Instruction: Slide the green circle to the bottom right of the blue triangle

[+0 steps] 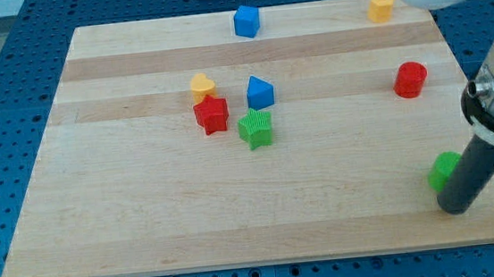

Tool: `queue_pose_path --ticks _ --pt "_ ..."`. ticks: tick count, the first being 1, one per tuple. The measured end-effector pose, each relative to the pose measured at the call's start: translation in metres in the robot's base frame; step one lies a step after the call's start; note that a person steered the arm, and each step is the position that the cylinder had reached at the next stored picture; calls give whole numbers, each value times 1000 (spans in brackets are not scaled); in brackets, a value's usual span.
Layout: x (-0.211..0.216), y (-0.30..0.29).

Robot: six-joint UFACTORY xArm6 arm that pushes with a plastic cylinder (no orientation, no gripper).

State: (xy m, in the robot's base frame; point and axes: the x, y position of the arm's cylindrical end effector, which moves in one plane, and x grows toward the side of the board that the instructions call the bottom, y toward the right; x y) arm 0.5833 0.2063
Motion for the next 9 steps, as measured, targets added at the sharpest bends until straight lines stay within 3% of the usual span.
queue_pose_path --ticks 5,9 --pt "-28 30" --pt "-58 5"
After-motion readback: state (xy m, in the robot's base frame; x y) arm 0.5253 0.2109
